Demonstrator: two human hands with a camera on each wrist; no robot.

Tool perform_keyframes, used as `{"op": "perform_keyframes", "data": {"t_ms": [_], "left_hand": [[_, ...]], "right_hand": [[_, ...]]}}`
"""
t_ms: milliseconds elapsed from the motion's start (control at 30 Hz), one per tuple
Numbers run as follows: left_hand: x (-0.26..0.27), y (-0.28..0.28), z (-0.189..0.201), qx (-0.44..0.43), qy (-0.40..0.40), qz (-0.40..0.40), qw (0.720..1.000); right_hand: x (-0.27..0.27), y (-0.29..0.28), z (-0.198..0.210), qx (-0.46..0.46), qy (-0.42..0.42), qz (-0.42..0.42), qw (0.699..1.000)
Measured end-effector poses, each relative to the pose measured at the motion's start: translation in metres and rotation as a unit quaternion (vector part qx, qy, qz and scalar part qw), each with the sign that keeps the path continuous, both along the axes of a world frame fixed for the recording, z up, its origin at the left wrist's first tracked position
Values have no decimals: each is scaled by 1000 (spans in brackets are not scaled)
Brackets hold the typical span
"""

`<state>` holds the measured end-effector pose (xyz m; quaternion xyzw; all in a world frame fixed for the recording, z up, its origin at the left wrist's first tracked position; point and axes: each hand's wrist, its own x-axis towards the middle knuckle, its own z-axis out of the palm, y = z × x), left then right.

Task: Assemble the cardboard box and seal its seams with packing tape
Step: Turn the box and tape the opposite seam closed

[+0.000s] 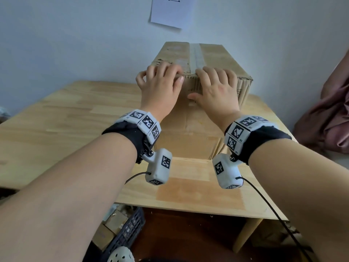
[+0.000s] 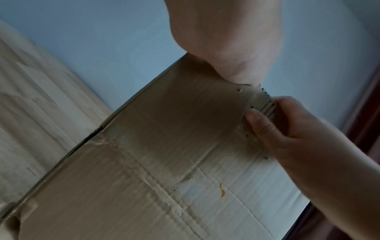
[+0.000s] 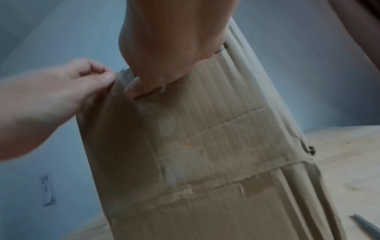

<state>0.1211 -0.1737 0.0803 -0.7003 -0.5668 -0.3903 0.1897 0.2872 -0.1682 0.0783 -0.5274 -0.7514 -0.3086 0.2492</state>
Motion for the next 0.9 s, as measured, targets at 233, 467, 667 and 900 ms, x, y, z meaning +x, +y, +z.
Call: {"op": "perform_keyframes", "data": {"t_ms": [233,467,667,900], "left_hand": [[-3,-4,-1,-13,21,-3,1000],[-8,-12,-2,-15,47,-14,999],[-18,-13,-2,-53,82,-51,994],[-50,-31,-10,-45,32,-117,992]], "right_hand": [[-2,-10,-13,11,-57,-28,998],[-4,-13,20,-30,8,14,999],[-9,-12,-6,-18,-26,-17,999],[-21,-29,-22,-21,33,43,998]]}}
